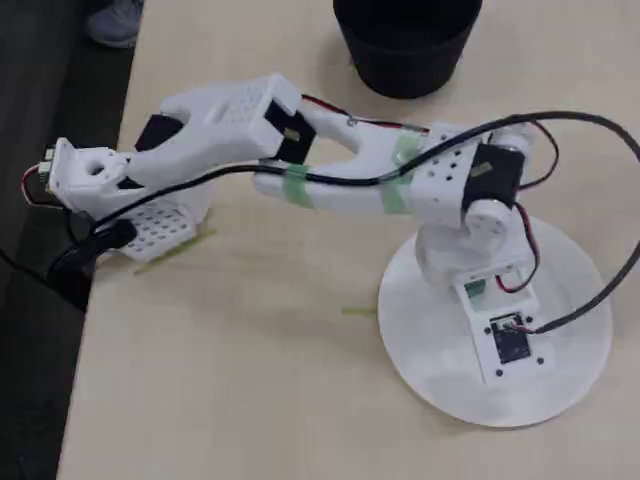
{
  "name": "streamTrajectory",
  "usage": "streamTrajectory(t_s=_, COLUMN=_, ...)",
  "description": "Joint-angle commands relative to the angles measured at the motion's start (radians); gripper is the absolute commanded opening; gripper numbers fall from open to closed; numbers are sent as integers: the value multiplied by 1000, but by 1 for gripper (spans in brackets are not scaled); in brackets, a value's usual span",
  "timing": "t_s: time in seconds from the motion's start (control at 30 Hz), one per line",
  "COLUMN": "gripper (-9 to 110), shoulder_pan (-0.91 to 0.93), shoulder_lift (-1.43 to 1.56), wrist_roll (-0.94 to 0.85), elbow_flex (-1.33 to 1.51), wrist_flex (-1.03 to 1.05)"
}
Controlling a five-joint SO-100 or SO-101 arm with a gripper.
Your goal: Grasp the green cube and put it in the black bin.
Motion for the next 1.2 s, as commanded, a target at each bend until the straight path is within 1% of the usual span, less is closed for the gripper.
streamTrajectory(t_s=0.0, gripper=18, shoulder_pan=-11, shoulder_lift=5, wrist_roll=2, elbow_flex=-54, wrist_flex=3)
streamTrajectory(t_s=0.03, gripper=17, shoulder_pan=-12, shoulder_lift=-3, wrist_roll=3, elbow_flex=-60, wrist_flex=3)
streamTrajectory(t_s=0.13, gripper=10, shoulder_pan=-18, shoulder_lift=-28, wrist_roll=20, elbow_flex=-94, wrist_flex=3)
streamTrajectory(t_s=0.23, gripper=0, shoulder_pan=-31, shoulder_lift=-64, wrist_roll=48, elbow_flex=-156, wrist_flex=6)
streamTrajectory(t_s=0.5, gripper=0, shoulder_pan=-38, shoulder_lift=-40, wrist_roll=64, elbow_flex=-209, wrist_flex=15)
streamTrajectory(t_s=0.6, gripper=0, shoulder_pan=-40, shoulder_lift=109, wrist_roll=106, elbow_flex=-198, wrist_flex=21)
streamTrajectory(t_s=0.7, gripper=0, shoulder_pan=-77, shoulder_lift=339, wrist_roll=221, elbow_flex=-178, wrist_flex=21)
streamTrajectory(t_s=0.83, gripper=0, shoulder_pan=-241, shoulder_lift=634, wrist_roll=423, elbow_flex=-29, wrist_flex=21)
streamTrajectory(t_s=0.93, gripper=0, shoulder_pan=-448, shoulder_lift=784, wrist_roll=615, elbow_flex=124, wrist_flex=20)
streamTrajectory(t_s=1.03, gripper=0, shoulder_pan=-678, shoulder_lift=796, wrist_roll=756, elbow_flex=172, wrist_flex=14)
streamTrajectory(t_s=1.17, gripper=0, shoulder_pan=-881, shoulder_lift=726, wrist_roll=830, elbow_flex=172, wrist_flex=-3)
